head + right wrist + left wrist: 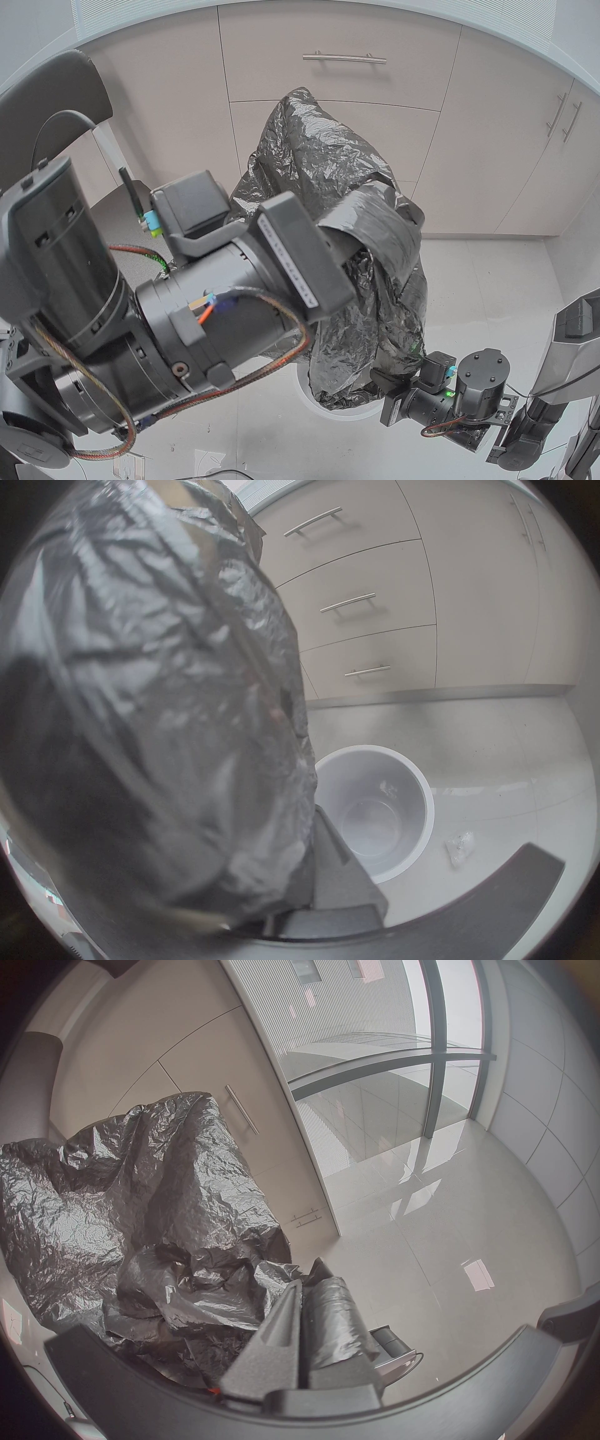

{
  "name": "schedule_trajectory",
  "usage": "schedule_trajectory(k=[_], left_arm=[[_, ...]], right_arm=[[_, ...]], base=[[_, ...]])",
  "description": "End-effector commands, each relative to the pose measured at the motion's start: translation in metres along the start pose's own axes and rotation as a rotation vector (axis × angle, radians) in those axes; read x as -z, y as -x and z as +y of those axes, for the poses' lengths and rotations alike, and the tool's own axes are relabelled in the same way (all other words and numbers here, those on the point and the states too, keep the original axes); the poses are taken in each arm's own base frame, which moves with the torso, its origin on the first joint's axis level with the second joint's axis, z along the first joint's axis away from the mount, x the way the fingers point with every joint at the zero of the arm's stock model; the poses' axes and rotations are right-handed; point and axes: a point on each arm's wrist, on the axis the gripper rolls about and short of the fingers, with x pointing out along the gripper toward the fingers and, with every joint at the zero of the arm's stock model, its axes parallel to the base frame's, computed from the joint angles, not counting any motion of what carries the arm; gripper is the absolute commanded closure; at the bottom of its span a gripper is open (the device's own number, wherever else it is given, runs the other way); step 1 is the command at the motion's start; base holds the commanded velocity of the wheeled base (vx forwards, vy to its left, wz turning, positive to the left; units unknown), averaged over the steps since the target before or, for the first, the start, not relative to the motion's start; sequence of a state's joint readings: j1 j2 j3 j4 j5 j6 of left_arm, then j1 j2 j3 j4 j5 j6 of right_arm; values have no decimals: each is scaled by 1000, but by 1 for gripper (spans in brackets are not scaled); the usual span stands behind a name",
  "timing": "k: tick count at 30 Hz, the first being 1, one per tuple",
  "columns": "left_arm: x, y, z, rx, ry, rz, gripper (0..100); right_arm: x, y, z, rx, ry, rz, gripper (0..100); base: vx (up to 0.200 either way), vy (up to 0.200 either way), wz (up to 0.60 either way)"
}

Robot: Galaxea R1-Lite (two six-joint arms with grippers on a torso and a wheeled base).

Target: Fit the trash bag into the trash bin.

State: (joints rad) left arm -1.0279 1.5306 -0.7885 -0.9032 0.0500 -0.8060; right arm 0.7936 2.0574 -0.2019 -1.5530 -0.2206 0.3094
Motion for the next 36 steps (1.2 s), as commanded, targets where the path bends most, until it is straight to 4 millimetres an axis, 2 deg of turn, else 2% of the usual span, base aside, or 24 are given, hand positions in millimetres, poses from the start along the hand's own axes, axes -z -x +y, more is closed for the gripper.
schedule_trajectory(k=[1,11,17,21,36], left_arm=[[2,0,2,-4,-1,9,100],[16,-8,18,-30,-16,71,100],[25,-16,33,-62,-25,118,100],[37,-28,52,-109,-64,151,100],[39,-26,52,-58,-50,170,100]], right_arm=[[-13,7,1,-13,-3,-59,100],[-38,38,0,-31,122,-163,100],[-46,57,-2,-24,251,-204,100],[-53,68,-3,-18,308,-247,100],[-82,103,-1,-25,307,-272,100]], base=[[0,0,0],[0,0,0],[0,0,0],[0,0,0],[0,0,0]])
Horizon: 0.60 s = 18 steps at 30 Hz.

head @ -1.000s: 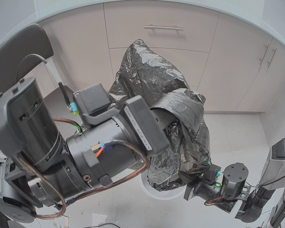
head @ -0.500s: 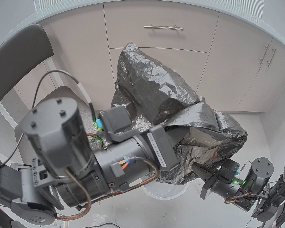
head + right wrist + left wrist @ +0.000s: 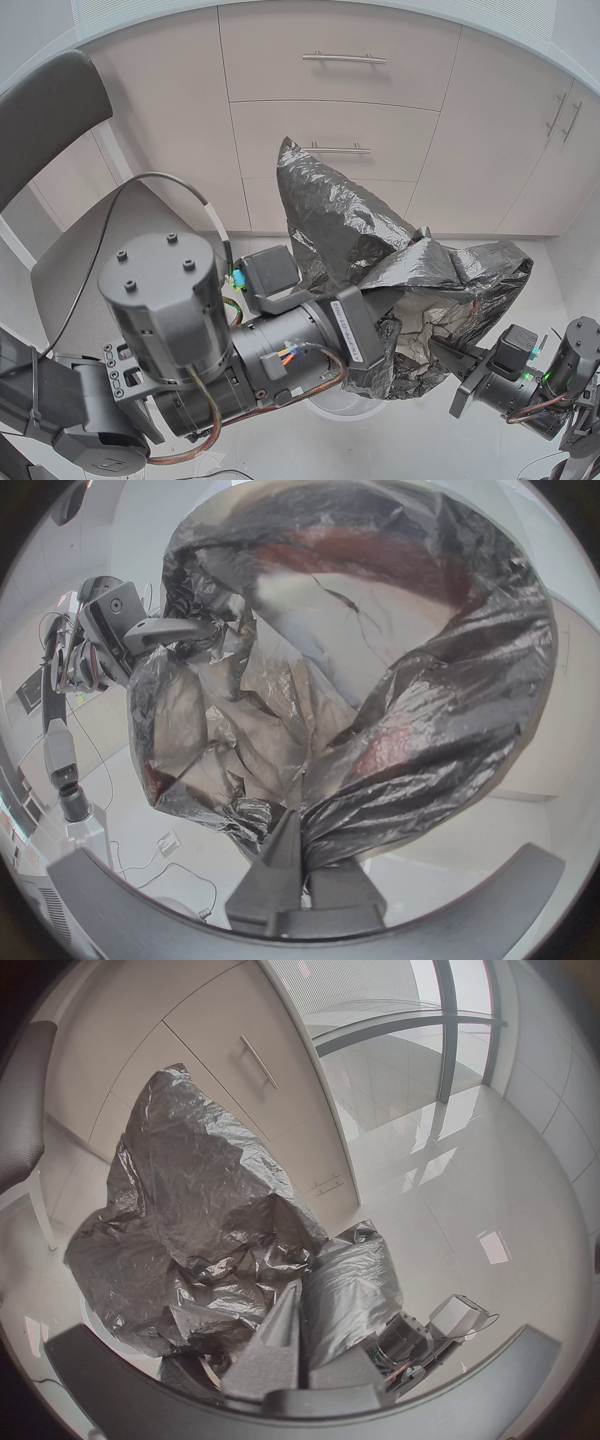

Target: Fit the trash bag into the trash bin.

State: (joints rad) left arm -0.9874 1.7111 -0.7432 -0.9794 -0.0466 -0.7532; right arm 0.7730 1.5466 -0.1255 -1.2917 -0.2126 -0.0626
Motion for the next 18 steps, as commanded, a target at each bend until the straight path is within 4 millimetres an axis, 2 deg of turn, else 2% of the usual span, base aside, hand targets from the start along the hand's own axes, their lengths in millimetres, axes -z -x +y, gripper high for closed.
schedule_trajectory(k=[1,6,18], left_arm=[[4,1,2,11,7,33,100],[8,-2,7,-4,8,46,100],[10,-2,12,-21,8,55,100]], right_arm=[[-30,20,-5,-7,-16,-82,100],[-38,33,-7,-15,-8,-45,100],[-41,36,-8,-13,2,-42,100]], base=[[0,0,0],[0,0,0],[0,0,0]])
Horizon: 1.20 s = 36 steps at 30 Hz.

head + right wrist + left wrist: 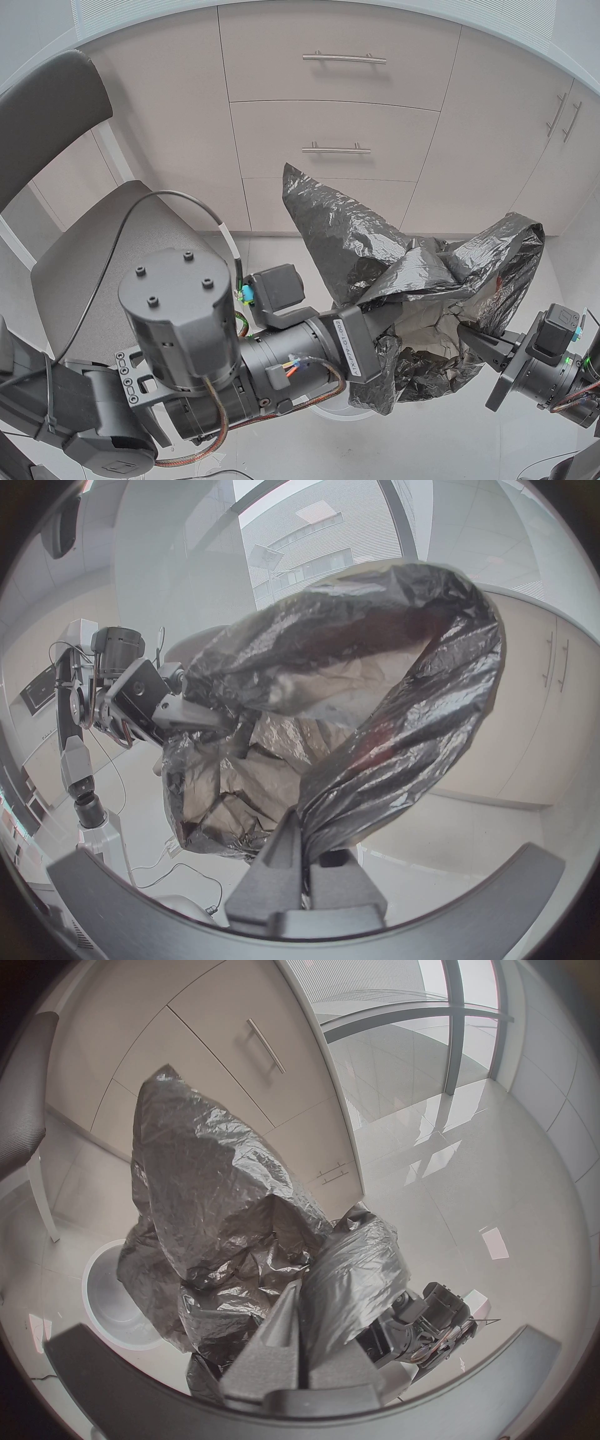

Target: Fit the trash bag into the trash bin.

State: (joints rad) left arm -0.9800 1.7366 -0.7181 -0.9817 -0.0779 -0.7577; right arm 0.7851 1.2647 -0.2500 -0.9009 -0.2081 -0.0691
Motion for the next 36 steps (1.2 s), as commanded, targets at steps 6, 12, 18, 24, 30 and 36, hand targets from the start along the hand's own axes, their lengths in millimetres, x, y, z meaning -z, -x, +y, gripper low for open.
schedule_trajectory(k=[6,12,18,24,30,36], left_arm=[[4,-1,5,-17,3,14,100],[8,-5,21,-70,8,32,100],[7,-8,53,-122,26,68,100],[14,-19,92,-187,43,64,100],[20,-22,117,-228,44,62,100],[17,-14,131,-222,64,93,100]], right_arm=[[4,-2,1,-12,12,21,100],[31,-21,8,-70,14,165,100],[44,-31,12,-80,-9,237,100],[59,-44,12,-82,-43,283,100],[76,-57,12,-71,-68,292,100],[106,-73,13,-57,-75,292,100]], base=[[0,0,0],[0,0,0],[0,0,0],[0,0,0],[0,0,0],[0,0,0]])
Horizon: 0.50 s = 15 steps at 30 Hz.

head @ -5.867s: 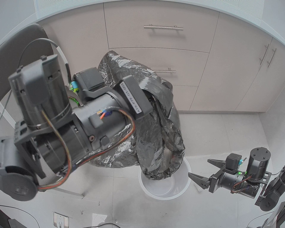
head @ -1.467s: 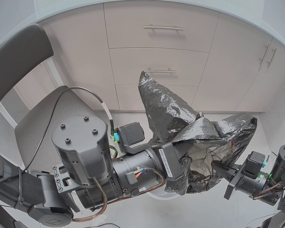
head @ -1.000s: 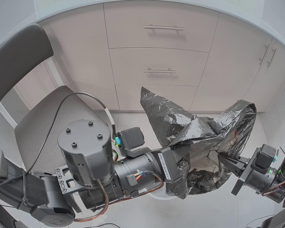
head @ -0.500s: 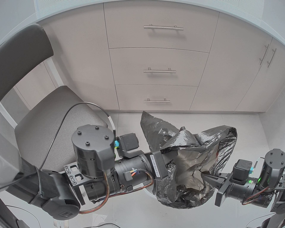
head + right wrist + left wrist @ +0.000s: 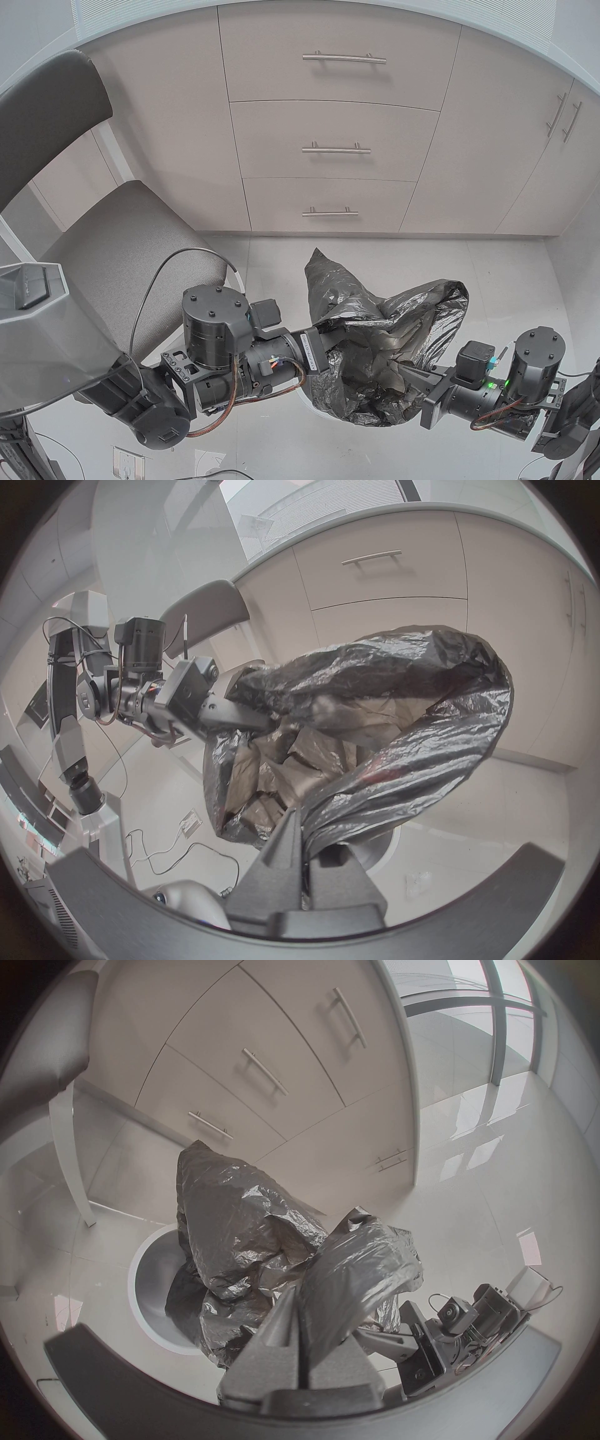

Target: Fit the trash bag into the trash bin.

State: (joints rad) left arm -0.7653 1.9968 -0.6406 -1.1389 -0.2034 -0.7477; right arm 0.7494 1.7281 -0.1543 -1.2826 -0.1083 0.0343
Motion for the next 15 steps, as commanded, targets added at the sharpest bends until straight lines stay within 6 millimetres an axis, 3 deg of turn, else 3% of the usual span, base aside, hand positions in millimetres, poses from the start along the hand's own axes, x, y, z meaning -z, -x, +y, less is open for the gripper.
schedule_trajectory(k=[1,5,15], left_arm=[[1,0,24,-45,23,25,100],[-2,3,35,-76,34,18,100],[-2,1,49,-82,49,41,100]], right_arm=[[40,-22,-3,15,1,110,100],[63,-33,-7,30,-1,174,100],[68,-41,-10,44,-59,187,100]], base=[[0,0,0],[0,0,0],[0,0,0]])
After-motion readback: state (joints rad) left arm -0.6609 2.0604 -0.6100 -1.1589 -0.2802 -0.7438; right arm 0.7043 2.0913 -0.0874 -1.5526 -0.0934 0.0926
